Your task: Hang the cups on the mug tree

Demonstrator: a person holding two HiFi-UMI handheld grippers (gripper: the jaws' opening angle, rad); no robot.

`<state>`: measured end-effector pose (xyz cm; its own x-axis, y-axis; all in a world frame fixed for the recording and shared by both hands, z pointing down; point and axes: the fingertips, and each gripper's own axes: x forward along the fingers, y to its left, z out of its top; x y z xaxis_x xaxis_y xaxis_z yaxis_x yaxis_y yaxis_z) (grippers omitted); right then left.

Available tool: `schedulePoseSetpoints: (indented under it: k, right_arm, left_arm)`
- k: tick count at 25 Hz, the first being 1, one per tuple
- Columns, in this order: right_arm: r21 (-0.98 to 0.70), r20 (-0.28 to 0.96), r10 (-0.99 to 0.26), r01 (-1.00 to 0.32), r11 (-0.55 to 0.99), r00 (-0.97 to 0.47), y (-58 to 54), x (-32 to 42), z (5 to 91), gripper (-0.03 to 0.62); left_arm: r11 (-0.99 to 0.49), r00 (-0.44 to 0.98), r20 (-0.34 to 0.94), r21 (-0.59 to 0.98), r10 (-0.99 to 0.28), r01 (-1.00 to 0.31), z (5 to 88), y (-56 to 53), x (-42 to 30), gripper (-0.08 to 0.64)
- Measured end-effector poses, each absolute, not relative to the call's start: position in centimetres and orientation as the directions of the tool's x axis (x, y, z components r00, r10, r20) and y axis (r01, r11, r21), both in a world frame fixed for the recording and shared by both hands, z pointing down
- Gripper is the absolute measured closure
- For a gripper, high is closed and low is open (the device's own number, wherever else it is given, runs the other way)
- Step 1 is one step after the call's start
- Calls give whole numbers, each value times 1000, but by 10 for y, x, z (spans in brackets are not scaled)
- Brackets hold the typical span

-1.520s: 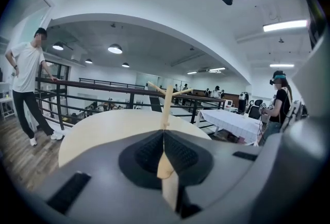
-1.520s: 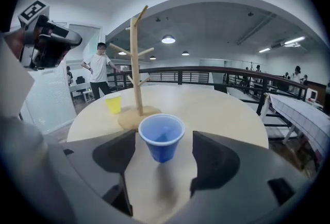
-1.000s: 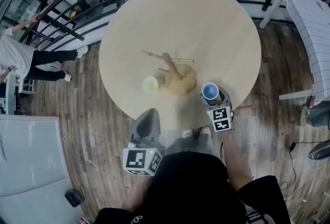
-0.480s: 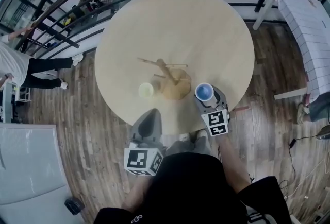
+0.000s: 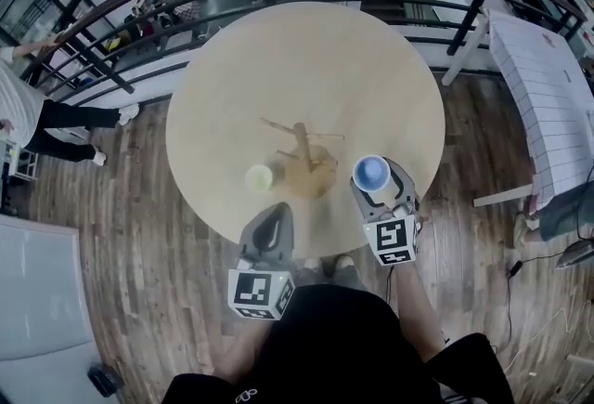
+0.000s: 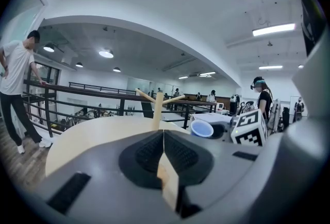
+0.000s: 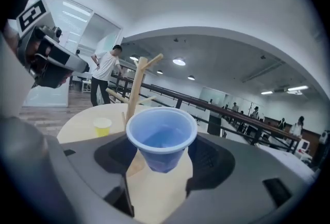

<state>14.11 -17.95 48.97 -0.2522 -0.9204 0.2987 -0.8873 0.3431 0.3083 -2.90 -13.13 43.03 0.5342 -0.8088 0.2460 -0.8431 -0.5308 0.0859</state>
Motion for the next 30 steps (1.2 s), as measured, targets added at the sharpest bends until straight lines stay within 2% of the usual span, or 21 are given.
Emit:
schedulePoseSetpoints:
  k: [2, 7, 12, 14, 17, 20, 24, 26, 30]
  right_arm:
    - [319, 250, -934, -889, 330, -257, -180, 139, 463, 279]
    - [206, 150, -957, -939, 277, -249, -174, 140, 418, 279]
    - [231, 191, -951, -931, 284, -242, -172, 135, 423, 279]
    - [331, 251, -948, -902, 276, -197, -172, 135, 430, 279]
    - [642, 319, -941, -704, 302, -113, -173, 125, 438, 279]
    - [788, 385, -921, -501, 359, -55, -182, 115, 455, 279]
    - [855, 447, -893, -317, 410, 50, -195, 117, 480, 279]
    - [851, 514, -847, -210, 482, 135, -198, 121, 501, 279]
    - [810, 582, -761, -124, 573, 285, -208, 135, 533, 279]
  left_arm:
    - [-536, 541, 237, 92, -807, -839, 430, -130, -27, 548]
    - [-530, 542, 214, 114, -813, -840, 428, -129, -35, 548]
    - [-516, 535, 201, 140, -821, -845, 428, -129, -42, 548]
    - [-514, 536, 197, 154, -821, -844, 429, -128, -45, 548]
    - [-511, 540, 190, 184, -820, -840, 429, -127, -51, 548]
    - [-499, 533, 184, 201, -826, -843, 431, -127, -57, 548]
    - [-477, 515, 177, 218, -838, -851, 432, -125, -69, 548]
    - [-461, 507, 176, 247, -844, -852, 431, -123, -80, 548]
    - [-426, 482, 164, 288, -860, -858, 431, -119, -98, 548]
